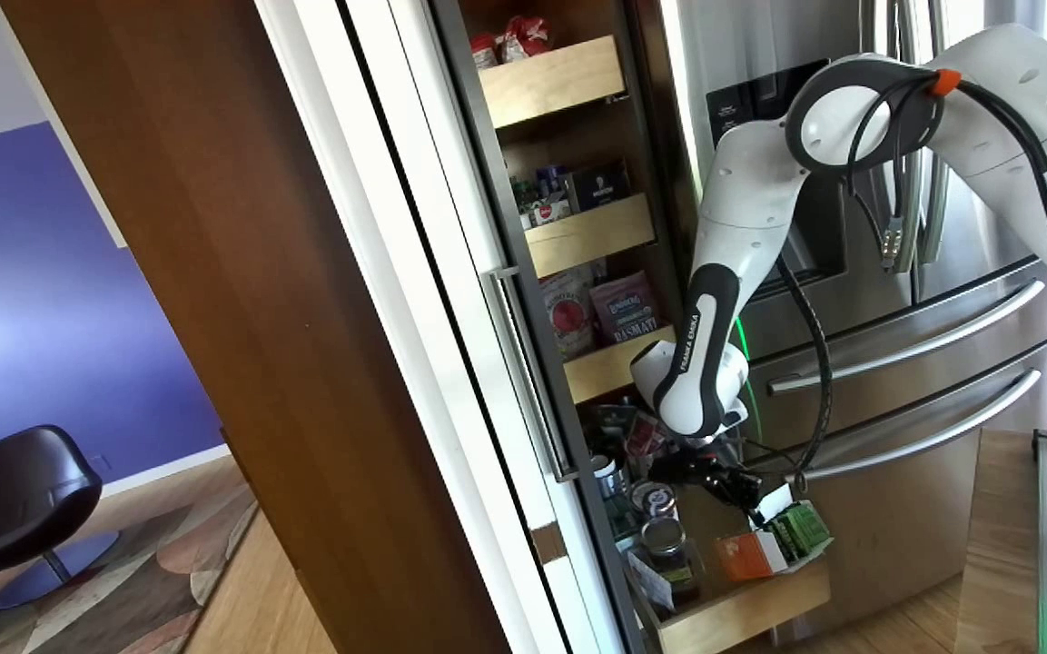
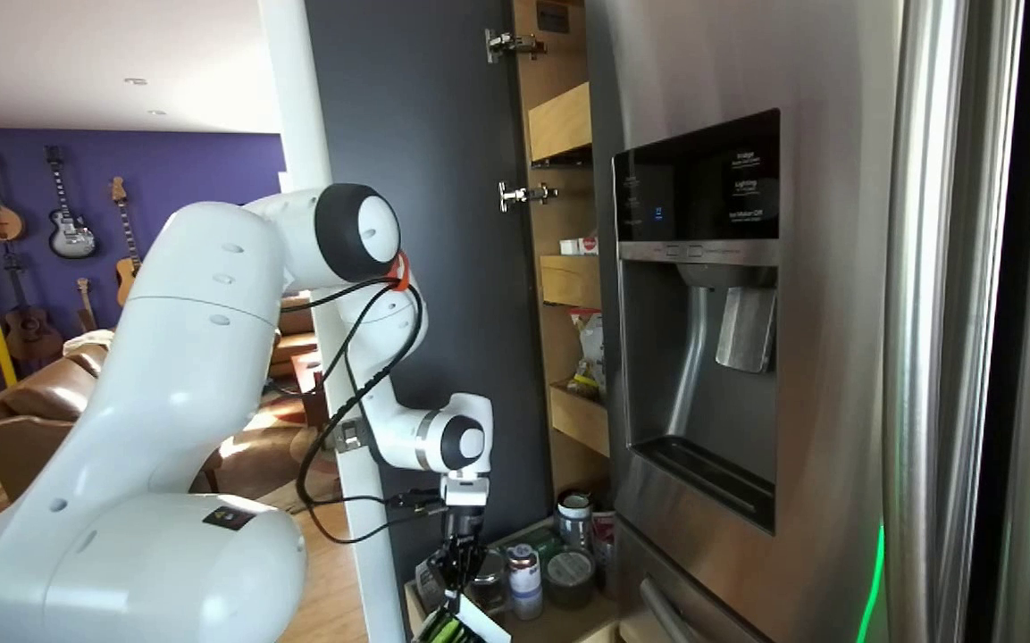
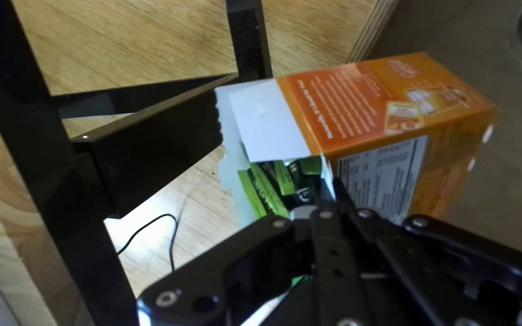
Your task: Move the box in the drawer forward, the place it horizontally
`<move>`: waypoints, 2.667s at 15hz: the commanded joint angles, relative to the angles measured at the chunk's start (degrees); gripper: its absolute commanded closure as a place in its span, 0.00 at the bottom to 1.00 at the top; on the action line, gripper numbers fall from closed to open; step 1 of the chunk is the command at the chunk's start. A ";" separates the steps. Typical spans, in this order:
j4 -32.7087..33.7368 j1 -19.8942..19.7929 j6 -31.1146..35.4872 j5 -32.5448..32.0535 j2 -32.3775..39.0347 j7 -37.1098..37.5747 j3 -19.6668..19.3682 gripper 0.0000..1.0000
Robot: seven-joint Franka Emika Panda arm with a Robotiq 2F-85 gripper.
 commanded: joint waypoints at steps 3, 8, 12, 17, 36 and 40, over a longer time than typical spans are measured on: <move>6.09 -5.27 -16.56 0.40 -1.79 -5.14 2.09 1.00; 17.60 -9.88 -30.82 4.03 4.35 -9.62 2.85 1.00; 26.41 -11.47 -36.56 8.20 11.11 -8.92 3.22 1.00; 34.65 -11.71 -39.86 12.19 19.98 -6.21 3.68 1.00; 56.20 -10.49 -62.54 10.13 36.10 8.71 0.31 1.00; 51.69 -7.86 -56.23 8.31 32.11 8.34 -0.15 0.68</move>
